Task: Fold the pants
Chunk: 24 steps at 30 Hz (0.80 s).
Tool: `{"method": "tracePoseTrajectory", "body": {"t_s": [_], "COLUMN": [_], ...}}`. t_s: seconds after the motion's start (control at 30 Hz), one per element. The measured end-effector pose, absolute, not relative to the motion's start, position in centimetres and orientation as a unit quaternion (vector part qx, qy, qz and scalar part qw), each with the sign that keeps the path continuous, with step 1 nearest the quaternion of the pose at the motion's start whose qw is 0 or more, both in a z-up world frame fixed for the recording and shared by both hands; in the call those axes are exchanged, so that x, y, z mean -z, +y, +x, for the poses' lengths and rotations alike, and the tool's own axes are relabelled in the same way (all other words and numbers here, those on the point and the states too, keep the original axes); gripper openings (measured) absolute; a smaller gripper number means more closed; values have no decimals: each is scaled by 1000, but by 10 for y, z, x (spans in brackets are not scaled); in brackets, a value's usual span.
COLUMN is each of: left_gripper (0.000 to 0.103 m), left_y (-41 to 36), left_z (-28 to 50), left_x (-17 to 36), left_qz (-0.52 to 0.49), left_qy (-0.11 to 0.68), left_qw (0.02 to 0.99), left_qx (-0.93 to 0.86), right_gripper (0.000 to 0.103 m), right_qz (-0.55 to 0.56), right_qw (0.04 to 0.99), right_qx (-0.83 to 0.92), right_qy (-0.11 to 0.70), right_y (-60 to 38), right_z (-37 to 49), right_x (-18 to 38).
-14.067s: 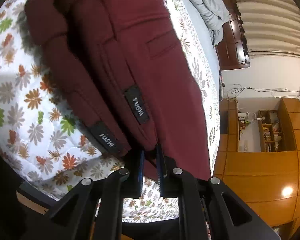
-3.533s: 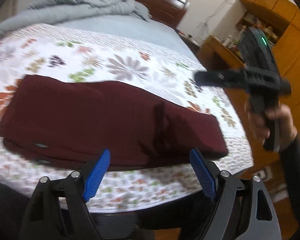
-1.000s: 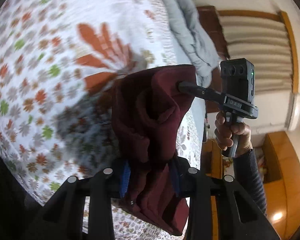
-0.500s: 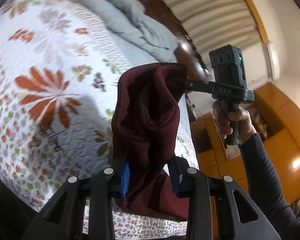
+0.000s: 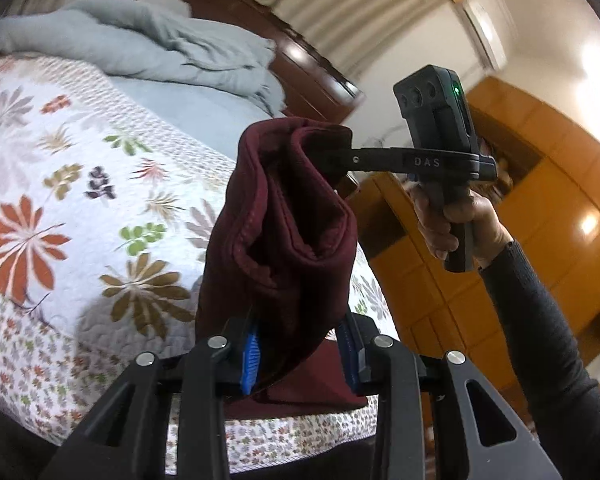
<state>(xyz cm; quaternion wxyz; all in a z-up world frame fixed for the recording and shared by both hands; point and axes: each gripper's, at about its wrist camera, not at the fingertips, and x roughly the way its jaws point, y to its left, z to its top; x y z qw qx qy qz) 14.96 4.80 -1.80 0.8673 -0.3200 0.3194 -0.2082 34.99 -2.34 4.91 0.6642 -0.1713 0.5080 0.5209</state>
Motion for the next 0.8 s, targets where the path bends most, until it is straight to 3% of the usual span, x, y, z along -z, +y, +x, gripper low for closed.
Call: {"method": "tracePoseTrajectory", "body": {"t_s": [0.37,0.8], "left_gripper": [33,33], "left_y": [-47,-156], "left_z": [162,175], "left_x": [-1,27], "left_qz": [-237,-169], "left_qy": [342,391], "left_qw": [867,844], "left_qx": [275,325], "right_gripper": [20,18], "right_qz": [-130,-71], "right_qw": [707,732], "right_qx": [-487,-453], "right_qy": [496,503], "right_y": [-139,-258], "right_z": [333,318], "right_x": [-54,-12]}}
